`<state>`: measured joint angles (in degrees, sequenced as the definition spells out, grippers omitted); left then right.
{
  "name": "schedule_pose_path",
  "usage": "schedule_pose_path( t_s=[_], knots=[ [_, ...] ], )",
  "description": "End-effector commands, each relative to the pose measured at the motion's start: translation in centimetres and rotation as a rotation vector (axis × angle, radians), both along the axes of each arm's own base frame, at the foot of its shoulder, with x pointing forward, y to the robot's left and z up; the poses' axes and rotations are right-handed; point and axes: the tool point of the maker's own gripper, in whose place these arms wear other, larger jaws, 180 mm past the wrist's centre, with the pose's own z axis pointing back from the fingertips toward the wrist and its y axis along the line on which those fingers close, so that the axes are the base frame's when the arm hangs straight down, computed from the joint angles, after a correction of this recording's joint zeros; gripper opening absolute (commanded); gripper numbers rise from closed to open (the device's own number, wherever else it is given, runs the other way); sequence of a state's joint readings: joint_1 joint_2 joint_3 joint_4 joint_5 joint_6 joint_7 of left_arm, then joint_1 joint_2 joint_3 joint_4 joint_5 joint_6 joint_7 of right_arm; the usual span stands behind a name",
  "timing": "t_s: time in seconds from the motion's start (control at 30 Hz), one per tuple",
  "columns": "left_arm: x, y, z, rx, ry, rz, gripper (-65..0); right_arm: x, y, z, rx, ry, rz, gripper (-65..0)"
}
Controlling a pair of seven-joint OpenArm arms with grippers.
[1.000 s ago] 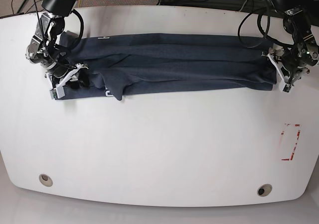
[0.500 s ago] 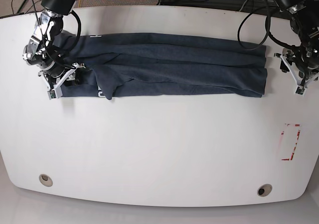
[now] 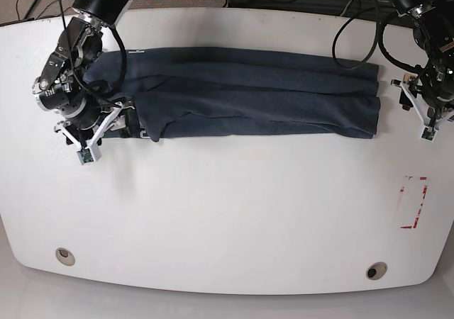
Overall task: Layout the t-shirt on the table in an organized manner, then fold the t-shirt properly
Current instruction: 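Regrasp the strip end with the right gripper and pull it outward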
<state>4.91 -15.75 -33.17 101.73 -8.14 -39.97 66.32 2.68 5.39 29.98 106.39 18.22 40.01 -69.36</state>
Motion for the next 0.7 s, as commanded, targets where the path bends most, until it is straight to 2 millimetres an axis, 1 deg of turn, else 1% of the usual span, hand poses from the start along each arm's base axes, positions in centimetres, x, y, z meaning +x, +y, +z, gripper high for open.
schedule_pose_path(
  t_s=[0.0, 0.03, 0.1, 0.17, 0.2, 0.37, 0.47, 0.67],
  knots=[
    [0.7, 0.5, 1.4, 0.026, -0.041, -0.008, -29.9, 0.9, 1.1, 1.8, 0.016, -0.069, 0.011, -13.0],
    [0.7, 0.5, 1.4, 0.026, -0.041, -0.008, -29.9, 1.0, 1.7, 1.8, 0.022, -0.068, 0.018, -9.7],
    [0.7, 0.5, 1.3, 0.026, -0.039, -0.009, -29.9, 1.1, 2.6, 1.5, 0.032, -0.061, 0.036, -6.2],
    [0.7, 0.5, 1.3, 0.026, -0.039, -0.009, -29.9, 1.0, 3.2, 0.7, 0.043, -0.039, 0.055, -5.9],
    [0.7, 0.5, 1.3, 0.026, -0.039, -0.009, -29.9, 1.0, 3.6, 0.1, 0.053, -0.019, 0.065, -6.8],
    [0.7, 0.6, 1.4, 0.026, -0.040, -0.007, -29.9, 0.7, 4.4, -1.8, 0.087, 0.037, 0.080, -11.6],
    [0.7, 0.6, 1.3, 0.025, -0.038, -0.007, -29.9, 0.8, 4.6, -2.6, 0.117, 0.045, 0.078, -15.1],
    [0.6, 0.6, 1.3, 0.026, -0.036, -0.006, -29.9, 0.7, 5.0, -4.7, 0.177, 0.065, 0.064, -25.2]
  ],
)
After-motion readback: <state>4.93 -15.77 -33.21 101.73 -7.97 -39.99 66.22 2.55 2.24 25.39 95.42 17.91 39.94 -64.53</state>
